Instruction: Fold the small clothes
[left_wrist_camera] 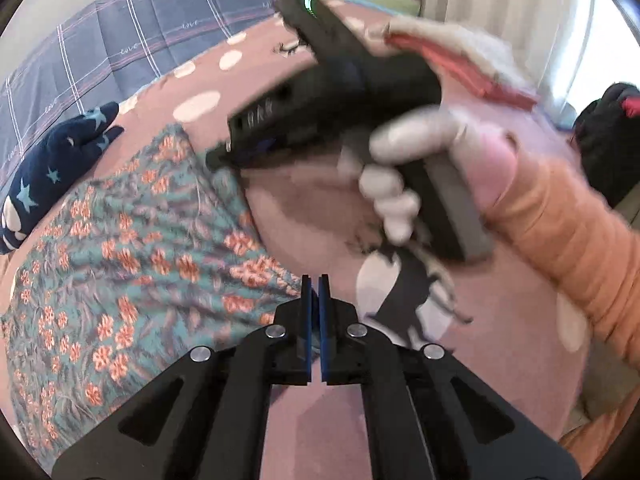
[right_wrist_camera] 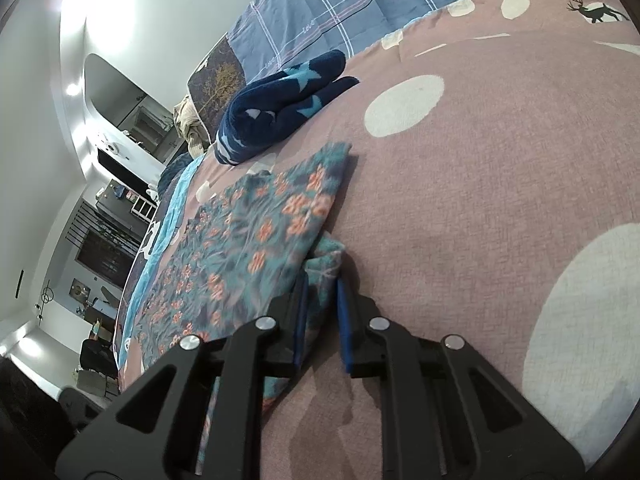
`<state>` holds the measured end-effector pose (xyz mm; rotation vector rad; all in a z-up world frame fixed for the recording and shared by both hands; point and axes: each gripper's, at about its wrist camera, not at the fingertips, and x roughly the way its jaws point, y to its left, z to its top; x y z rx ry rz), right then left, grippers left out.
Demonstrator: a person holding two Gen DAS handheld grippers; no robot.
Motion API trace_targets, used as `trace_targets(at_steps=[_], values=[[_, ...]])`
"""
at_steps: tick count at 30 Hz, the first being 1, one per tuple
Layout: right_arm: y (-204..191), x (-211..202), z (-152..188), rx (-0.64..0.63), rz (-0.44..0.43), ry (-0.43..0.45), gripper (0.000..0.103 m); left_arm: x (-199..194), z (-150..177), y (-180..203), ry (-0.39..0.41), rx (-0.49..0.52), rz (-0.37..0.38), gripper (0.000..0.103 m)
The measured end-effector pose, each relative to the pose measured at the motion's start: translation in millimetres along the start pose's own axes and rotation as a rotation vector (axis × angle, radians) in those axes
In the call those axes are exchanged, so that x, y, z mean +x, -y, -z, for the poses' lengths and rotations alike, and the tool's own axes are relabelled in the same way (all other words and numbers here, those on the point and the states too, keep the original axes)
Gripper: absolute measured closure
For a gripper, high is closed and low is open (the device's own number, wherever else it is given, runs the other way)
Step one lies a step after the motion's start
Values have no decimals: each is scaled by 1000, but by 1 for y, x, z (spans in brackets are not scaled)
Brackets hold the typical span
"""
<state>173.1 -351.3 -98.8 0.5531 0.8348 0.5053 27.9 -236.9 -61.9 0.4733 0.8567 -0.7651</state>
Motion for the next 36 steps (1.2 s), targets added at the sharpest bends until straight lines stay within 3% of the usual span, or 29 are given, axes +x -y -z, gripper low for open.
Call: trace_targets(at_steps=[3, 5, 7, 10, 14, 16, 19, 21, 24, 25, 26, 27, 28, 29, 31, 35, 36], values=[[0, 0, 0, 0, -1, 1, 91, 0, 3, -10, 36, -73, 20, 94], [1, 0, 0, 1, -2, 0, 91, -11, 0, -11, 82, -83, 17, 76], [1, -1, 0, 3, -5, -1, 91, -23, -1, -7, 120, -50, 0, 66], [2, -1, 0, 4, -11, -2, 90, -37, 7, 7, 124, 15, -18, 65], [4, -5, -2, 22, -46, 8, 87, -25, 29, 12, 33, 73, -67, 65], [5, -10, -5, 41, -57, 27, 81, -16, 36, 6, 5, 84, -125, 65], [-1, -10, -22, 45, -22, 15, 67, -11, 37, -1, 13, 116, -143, 65], [-12, -1, -34, -11, 24, -25, 48, -7, 35, 1, 12, 144, -133, 65], [-18, 28, -54, -43, 69, -93, 44, 2, 32, 4, 10, 165, -102, 65], [-18, 37, -61, -36, 71, -99, 45, 4, 31, 2, 13, 152, -84, 66], [-19, 45, -70, -30, 68, -103, 52, 4, 31, 0, 16, 137, -69, 66], [-19, 51, -76, -26, 70, -102, 90, 4, 32, -4, 18, 116, -50, 66], [-21, 51, -82, -30, 81, -79, 98, 4, 33, -7, 22, 100, -31, 67], [-27, 41, -89, -62, 79, 12, 101, 3, 35, -11, 26, 86, -6, 67], [-28, 29, -95, -95, 67, 111, 101, 1, 39, -12, 36, 84, 35, 67], [13, 63, -88, -53, 111, 0, 100, 1, 43, -9, 45, 110, 89, 67], [22, 62, -88, -6, 66, 6, 100, 2, 42, -11, 42, 106, 101, 67]])
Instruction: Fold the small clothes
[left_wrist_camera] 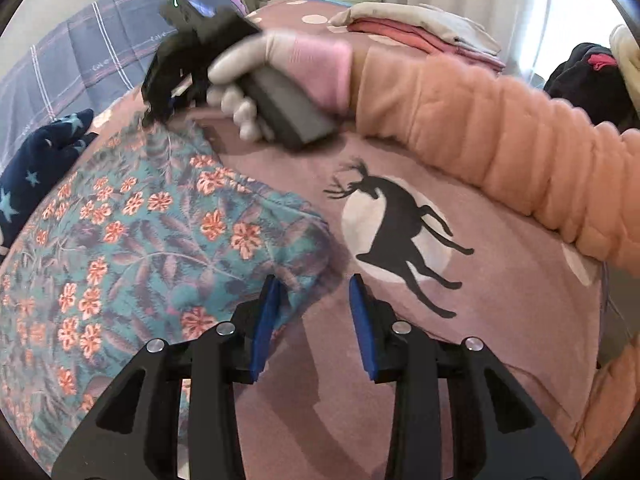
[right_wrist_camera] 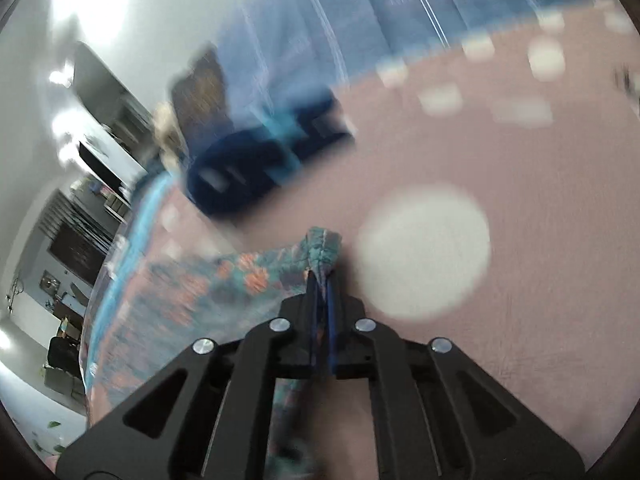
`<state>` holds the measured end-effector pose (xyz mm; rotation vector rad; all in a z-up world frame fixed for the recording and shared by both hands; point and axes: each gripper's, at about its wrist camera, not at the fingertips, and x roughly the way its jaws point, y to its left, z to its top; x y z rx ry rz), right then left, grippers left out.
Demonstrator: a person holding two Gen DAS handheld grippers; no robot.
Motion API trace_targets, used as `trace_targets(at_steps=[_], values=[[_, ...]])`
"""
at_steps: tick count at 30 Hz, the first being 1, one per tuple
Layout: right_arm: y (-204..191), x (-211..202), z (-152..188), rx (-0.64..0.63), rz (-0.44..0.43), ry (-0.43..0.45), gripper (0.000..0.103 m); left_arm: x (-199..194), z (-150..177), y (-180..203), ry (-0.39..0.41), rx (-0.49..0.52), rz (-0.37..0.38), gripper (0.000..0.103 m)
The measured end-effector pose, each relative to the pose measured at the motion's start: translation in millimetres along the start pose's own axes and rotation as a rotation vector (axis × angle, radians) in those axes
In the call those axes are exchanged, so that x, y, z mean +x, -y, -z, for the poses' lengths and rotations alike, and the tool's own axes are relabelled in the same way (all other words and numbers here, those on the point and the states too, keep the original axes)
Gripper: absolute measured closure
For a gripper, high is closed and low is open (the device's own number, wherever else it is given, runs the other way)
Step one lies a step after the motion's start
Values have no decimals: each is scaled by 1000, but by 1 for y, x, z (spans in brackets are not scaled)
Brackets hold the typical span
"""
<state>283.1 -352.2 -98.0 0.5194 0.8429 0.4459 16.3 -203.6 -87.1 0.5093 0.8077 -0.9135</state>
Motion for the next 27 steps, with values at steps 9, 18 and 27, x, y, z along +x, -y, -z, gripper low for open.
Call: trace_targets(at_steps=[9, 18, 27], values=[[-12, -57, 22, 11, -28, 98, 75, -17, 9, 3, 28, -13, -4, 63], [-150, -108, 185, -427, -17, -120, 60, -102, 79, -71, 136, -358, -137, 57], [-225, -118, 201, -556, 154, -51, 59, -219, 214, -145, 268, -722, -401, 60]])
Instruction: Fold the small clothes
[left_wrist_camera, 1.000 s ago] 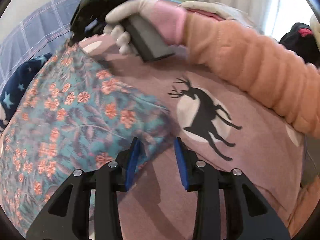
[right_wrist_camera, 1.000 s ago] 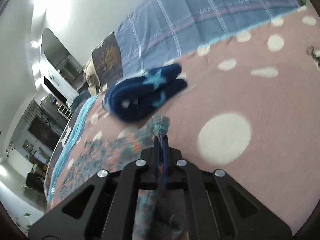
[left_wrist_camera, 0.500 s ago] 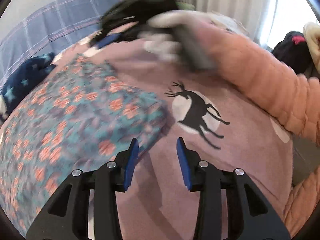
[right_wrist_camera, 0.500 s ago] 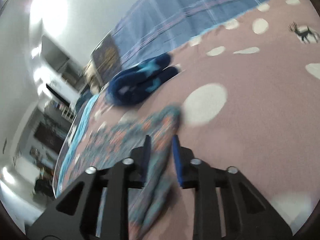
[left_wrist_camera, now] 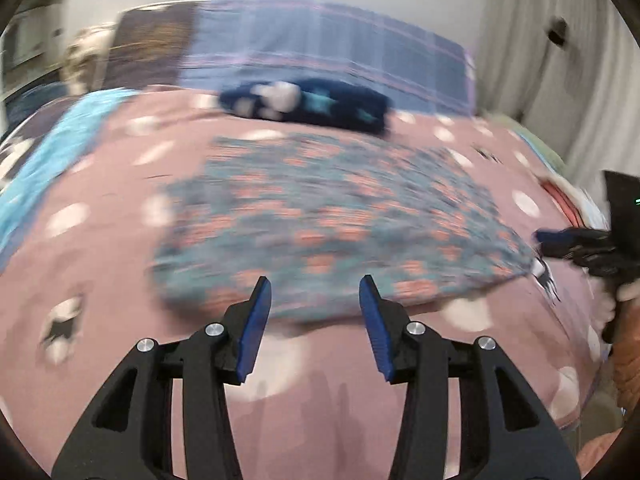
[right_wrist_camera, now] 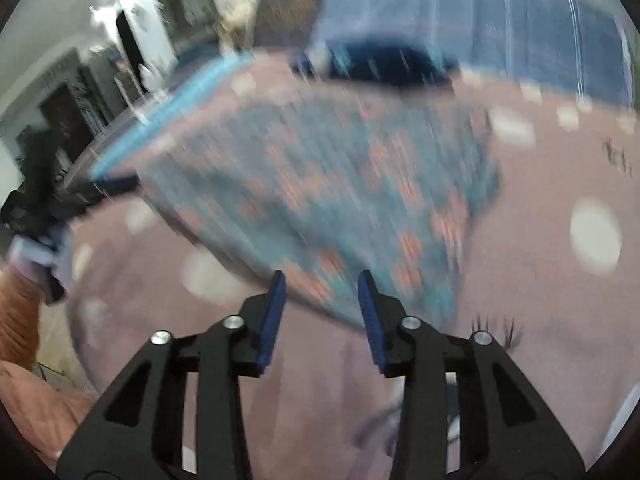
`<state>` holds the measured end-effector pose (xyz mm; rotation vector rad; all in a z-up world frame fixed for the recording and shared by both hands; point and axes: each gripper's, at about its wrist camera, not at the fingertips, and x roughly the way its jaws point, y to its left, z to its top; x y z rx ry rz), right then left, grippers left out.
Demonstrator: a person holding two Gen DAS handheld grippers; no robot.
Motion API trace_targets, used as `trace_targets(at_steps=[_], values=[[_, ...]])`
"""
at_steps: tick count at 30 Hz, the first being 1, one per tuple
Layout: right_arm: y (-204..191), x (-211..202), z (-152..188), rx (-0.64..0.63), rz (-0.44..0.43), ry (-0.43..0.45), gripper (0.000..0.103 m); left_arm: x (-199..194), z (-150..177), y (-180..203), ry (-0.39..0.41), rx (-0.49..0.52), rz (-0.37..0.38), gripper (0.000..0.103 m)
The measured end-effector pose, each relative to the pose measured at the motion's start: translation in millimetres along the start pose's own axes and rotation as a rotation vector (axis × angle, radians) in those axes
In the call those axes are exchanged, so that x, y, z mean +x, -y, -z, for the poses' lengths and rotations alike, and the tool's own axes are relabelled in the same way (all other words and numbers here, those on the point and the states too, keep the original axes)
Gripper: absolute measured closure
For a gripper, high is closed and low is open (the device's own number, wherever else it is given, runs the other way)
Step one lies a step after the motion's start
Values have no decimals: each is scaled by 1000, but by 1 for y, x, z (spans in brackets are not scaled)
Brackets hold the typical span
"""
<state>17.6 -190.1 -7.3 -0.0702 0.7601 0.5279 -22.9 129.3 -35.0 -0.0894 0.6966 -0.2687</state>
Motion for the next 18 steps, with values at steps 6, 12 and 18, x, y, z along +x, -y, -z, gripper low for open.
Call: trace_targets(at_steps=[6, 12, 18], values=[[-57, 31, -44, -24, -89, -10, 58, -21, 17, -59, 56, -85, 15, 80], [-125, 89, -64, -112, -155, -101, 58, 11, 13, -79, 32, -78, 74, 59], [-151, 130, -84, -124, -149, -154, 57, 42, -2, -90, -2, -26, 200, 68]])
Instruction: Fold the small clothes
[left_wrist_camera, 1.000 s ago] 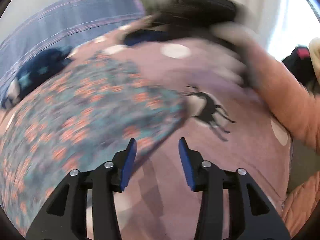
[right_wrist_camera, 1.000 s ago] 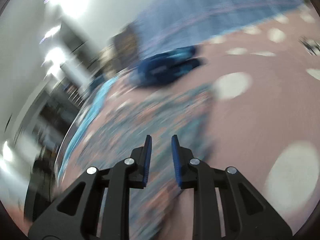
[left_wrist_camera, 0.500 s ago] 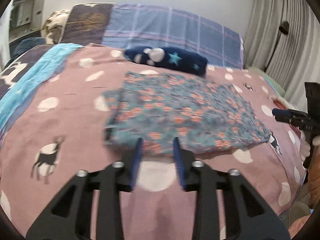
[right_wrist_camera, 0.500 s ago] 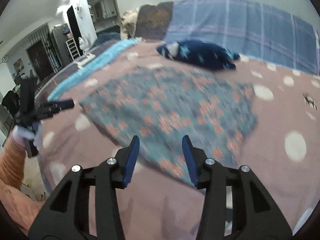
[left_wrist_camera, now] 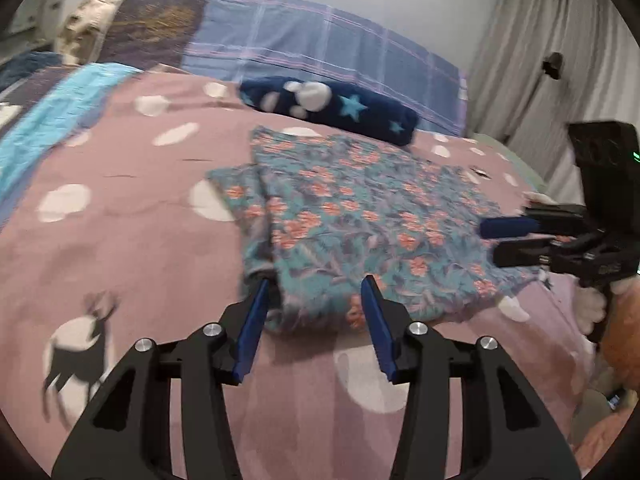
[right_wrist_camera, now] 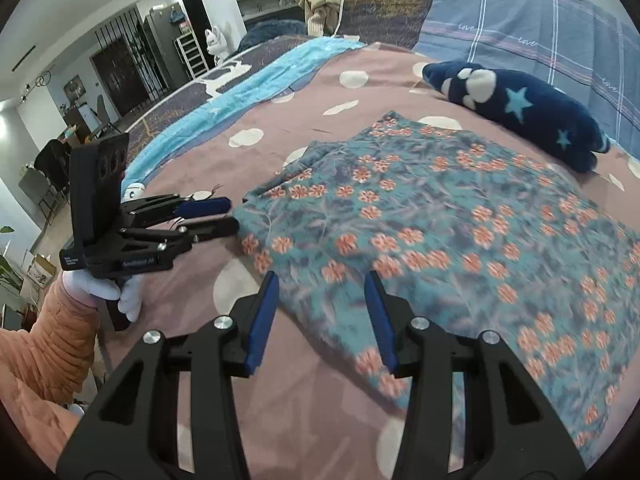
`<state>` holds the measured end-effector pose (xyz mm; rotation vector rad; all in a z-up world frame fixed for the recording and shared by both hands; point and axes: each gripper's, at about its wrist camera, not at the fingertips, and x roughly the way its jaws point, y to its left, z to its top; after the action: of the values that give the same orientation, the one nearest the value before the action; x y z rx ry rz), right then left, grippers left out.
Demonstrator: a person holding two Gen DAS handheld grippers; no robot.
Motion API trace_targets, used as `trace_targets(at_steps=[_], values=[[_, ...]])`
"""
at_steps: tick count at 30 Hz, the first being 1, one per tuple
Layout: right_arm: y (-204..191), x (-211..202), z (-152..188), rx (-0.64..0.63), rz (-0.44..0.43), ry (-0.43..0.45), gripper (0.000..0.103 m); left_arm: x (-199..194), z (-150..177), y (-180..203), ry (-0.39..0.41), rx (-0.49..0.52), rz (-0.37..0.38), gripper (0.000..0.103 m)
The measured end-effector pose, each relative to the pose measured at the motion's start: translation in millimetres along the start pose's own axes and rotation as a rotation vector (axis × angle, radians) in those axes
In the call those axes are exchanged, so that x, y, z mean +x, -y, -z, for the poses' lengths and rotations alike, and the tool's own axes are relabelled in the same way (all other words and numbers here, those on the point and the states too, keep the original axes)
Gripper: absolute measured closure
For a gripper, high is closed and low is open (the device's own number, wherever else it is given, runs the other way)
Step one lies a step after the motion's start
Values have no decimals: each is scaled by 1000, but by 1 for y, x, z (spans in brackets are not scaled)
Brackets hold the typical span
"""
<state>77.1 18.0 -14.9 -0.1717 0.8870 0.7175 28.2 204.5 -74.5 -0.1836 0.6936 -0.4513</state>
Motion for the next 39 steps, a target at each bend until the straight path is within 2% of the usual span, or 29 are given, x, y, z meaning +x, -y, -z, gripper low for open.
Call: trace_targets(at_steps=[1, 2, 8, 12, 15, 16, 19, 21, 24, 26, 27, 28, 29, 32, 33, 34, 36, 38, 39], values=[[1, 4, -3, 6, 6, -7, 57, 4, -1, -2, -18, -4, 39, 98], [4, 8, -6, 15, 12, -14, 57, 7, 0, -6, -36, -23, 64, 102], [16, 35, -34, 46, 49, -51, 57, -16, 22, -23, -2, -112, 186, 103], [4, 69, -80, -29, 38, -73, 57, -9, 31, -30, -26, -147, 200, 103], [-12, 100, -112, -109, 60, -91, 57, -20, 21, -32, 37, -137, 161, 103], [-17, 113, -122, -144, 69, -101, 57, -23, 17, -32, 54, -124, 137, 100], [-26, 145, -143, -201, 79, -149, 57, -15, 2, -37, 46, -106, 101, 74], [-31, 166, -154, -233, 100, -181, 57, 3, -5, -39, -7, -83, 59, 73], [-38, 195, -164, -288, 127, -237, 57, 25, -4, -44, -78, -106, 51, 73], [-40, 210, -164, -317, 145, -277, 55, 26, -3, -49, -75, -124, 67, 73], [-41, 223, -162, -338, 160, -316, 56, 24, -2, -51, -67, -134, 74, 77], [-41, 229, -161, -346, 167, -335, 61, 24, -2, -53, -63, -143, 78, 97], [-42, 233, -163, -343, 177, -324, 100, 24, 0, -55, -62, -156, 80, 97], [-38, 220, -181, -248, 149, -180, 102, 16, 1, -48, -33, -135, 9, 98], [-30, 224, -187, -206, 130, -170, 103, 15, 3, -45, -35, -125, -21, 98], [-20, 235, -187, -162, 110, -199, 103, 16, 5, -43, -42, -117, -40, 98], [-10, 250, -178, -137, 85, -232, 103, 20, 7, -44, -59, -121, -46, 98], [-4, 240, -179, -103, 73, -191, 103, 19, 7, -45, -68, -122, -40, 97], [0, 232, -182, -78, 74, -173, 96, 18, 7, -45, -68, -117, -41, 97]])
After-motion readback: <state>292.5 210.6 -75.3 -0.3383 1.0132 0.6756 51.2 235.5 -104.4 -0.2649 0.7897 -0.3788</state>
